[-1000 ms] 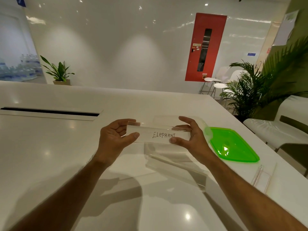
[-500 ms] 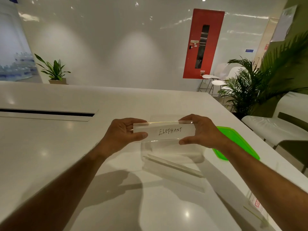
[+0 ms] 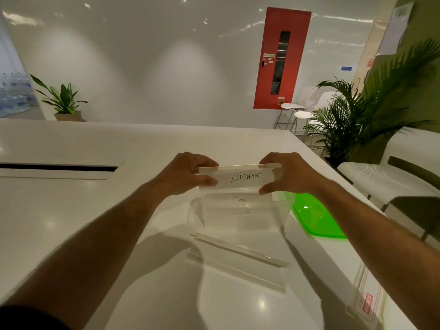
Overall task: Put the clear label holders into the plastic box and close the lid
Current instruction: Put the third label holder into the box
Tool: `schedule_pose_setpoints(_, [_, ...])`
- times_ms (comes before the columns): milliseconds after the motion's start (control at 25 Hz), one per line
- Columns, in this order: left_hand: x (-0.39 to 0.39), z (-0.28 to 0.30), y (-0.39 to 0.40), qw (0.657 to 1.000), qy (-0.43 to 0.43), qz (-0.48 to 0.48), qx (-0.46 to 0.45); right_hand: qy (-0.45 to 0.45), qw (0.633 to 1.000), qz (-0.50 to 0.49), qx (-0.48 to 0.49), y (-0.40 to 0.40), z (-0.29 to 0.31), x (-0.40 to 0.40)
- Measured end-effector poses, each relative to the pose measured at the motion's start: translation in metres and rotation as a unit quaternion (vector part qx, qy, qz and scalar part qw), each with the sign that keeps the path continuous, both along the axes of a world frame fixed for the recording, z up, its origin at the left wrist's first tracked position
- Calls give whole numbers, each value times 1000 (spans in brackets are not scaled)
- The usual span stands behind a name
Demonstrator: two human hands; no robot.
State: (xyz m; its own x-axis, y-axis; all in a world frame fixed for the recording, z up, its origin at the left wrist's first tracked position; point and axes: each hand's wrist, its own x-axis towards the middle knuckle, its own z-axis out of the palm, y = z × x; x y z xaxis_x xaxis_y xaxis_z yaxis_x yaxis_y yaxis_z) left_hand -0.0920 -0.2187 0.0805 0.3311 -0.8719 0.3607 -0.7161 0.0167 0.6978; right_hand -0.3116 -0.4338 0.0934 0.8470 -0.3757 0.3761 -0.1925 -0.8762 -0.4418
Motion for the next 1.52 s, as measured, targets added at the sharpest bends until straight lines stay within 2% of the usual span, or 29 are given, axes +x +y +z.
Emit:
schedule_pose_setpoints(160, [7,3,-29,989,-133,17,66,94,993,-22,-64,-16,-1,14])
schedule_pose_setpoints(360, [7,-1,-57,958,-233,10,166,209,968,-50,-127,-28,-11,38])
schedule_pose_setpoints(520, [8,-10,-73,929,-278,27,244,263,949,-61,-165,-30,-22,52])
schedule_pose_setpoints(760, [4,-16,-88,893,-329,35,305,325,926,-65,-179,-33,-38,70])
schedule_pose_setpoints(1080, [-1,-27,-101,872,-329,29,361,378,910,-51,-161,-36,-46,78])
schedule_pose_setpoints(1280, [-3,-28,-101,870,-338,32,357,391,904,-56,-166,-37,-48,80])
schedule_pose_setpoints(1400, [-3,-30,-99,876,-335,33,345,376,911,-57,-157,-38,-47,80])
schedule_pose_setpoints(1520, [-1,-29,-94,897,-313,44,310,349,925,-56,-137,-37,-44,75])
